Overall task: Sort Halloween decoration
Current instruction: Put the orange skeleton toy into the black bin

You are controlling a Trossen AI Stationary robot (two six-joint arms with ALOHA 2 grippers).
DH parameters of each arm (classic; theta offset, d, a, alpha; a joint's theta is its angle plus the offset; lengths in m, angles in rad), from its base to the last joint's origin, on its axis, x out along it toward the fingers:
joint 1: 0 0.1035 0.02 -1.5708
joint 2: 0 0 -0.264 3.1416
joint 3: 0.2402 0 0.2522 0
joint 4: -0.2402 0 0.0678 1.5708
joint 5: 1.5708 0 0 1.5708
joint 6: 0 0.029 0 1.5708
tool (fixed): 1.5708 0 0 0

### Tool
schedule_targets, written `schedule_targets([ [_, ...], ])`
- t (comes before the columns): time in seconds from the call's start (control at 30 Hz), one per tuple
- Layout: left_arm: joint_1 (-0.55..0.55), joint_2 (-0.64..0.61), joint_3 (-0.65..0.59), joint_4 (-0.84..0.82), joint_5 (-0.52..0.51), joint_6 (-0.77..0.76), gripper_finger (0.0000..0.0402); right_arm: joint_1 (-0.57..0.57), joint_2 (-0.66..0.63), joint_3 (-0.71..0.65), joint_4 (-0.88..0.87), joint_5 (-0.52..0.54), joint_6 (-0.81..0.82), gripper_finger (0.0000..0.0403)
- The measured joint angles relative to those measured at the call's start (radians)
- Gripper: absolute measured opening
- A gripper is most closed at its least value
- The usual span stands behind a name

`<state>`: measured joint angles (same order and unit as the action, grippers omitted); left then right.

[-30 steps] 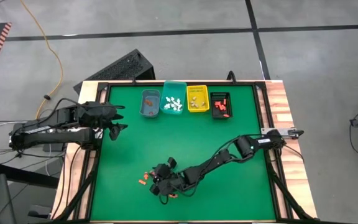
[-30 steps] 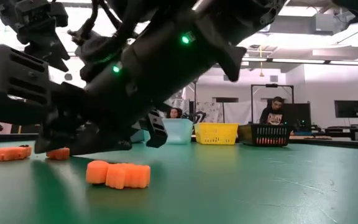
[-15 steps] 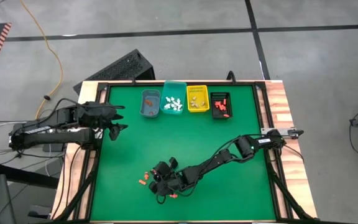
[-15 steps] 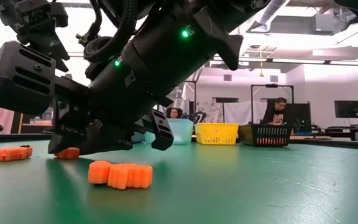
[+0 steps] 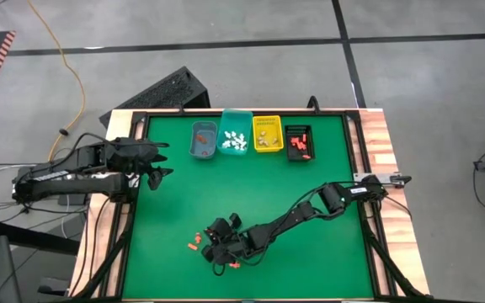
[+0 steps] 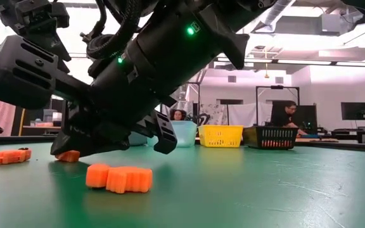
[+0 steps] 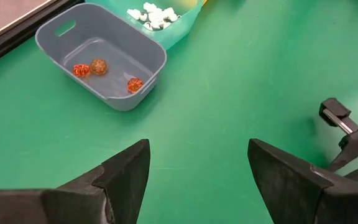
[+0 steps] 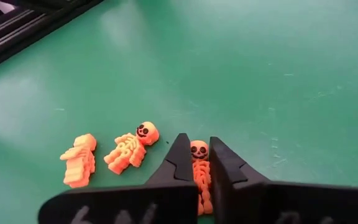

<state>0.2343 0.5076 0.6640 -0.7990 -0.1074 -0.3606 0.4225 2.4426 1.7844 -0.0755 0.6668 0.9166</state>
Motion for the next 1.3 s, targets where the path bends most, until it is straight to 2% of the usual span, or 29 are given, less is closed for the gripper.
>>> schedule_targets([
  [0.27, 0.0, 0.0, 0.0, 0.002, 0.0, -0.002, 0.0261, -0.009, -0.008, 0.102, -0.087, -0.027, -0.098, 0.0018],
  [0.7, 0.0, 0.0, 0.0, 0.003, 0.0, -0.002, 0.0261, -0.051, -0.017, 0.353, -0.293, 0.005, -0.27, 0.0017],
  [0.97, 0.0, 0.0, 0.0, 0.004, 0.0, -0.002, 0.0261, -0.117, -0.019, 0.508, -0.543, 0.013, -0.287, 0.0017],
  [1.2, 0.0, 0.0, 0.0, 0.005, -0.009, -0.026, 0.0261, -0.184, -0.076, 0.554, -0.634, -0.019, -0.484, 0.0017],
  [1.3, 0.0, 0.0, 0.0, 0.006, -0.012, -0.038, 0.0261, -0.229, -0.116, 0.555, -0.686, -0.074, -0.584, 0.0017],
])
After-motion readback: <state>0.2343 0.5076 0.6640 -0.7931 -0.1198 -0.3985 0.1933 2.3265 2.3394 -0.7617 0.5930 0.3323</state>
